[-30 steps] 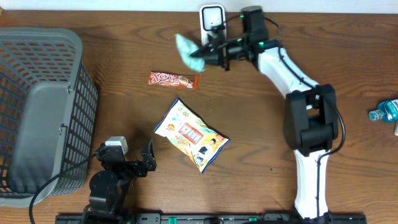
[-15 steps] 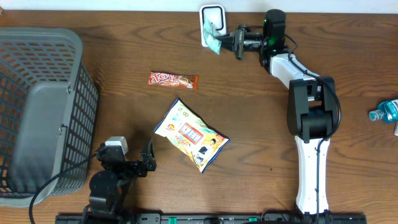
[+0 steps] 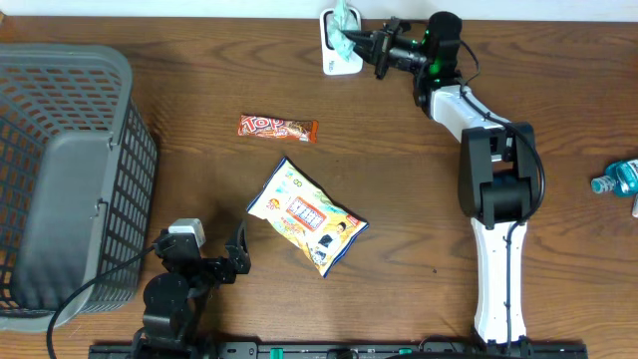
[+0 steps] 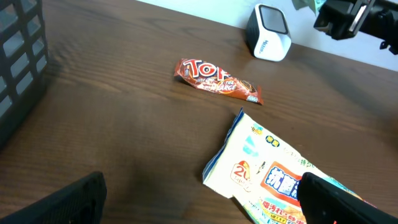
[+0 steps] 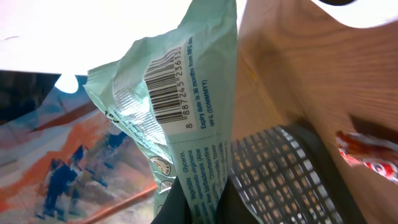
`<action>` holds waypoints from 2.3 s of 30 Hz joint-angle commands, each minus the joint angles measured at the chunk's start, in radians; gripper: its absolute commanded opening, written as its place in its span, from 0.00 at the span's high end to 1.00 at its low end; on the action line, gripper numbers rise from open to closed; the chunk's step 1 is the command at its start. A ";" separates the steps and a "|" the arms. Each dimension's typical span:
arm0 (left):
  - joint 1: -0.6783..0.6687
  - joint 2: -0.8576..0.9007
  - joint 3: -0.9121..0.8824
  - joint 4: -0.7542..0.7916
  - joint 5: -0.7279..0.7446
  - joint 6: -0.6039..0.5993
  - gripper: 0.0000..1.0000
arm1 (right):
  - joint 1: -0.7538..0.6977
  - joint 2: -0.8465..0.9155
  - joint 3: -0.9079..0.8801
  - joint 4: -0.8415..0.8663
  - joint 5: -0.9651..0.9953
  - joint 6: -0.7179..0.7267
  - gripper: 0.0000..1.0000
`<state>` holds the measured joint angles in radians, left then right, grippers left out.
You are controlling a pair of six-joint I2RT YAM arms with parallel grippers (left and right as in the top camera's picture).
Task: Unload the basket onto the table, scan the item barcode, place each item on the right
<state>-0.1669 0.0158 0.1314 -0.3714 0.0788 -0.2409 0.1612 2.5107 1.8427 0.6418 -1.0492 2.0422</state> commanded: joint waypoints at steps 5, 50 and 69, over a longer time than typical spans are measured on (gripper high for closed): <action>-0.004 -0.004 -0.016 -0.018 -0.005 -0.012 0.02 | 0.079 -0.017 0.023 0.058 0.046 -0.485 0.98; -0.004 -0.004 -0.016 -0.018 -0.005 -0.012 0.02 | 0.347 -0.322 0.040 -1.493 1.258 -1.712 0.34; -0.004 -0.004 -0.016 -0.018 -0.005 -0.012 0.02 | 0.369 -0.078 0.040 -1.479 1.603 -1.793 0.36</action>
<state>-0.1669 0.0170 0.1314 -0.3721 0.0784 -0.2432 0.5465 2.3783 1.8774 -0.8360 0.5385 0.2928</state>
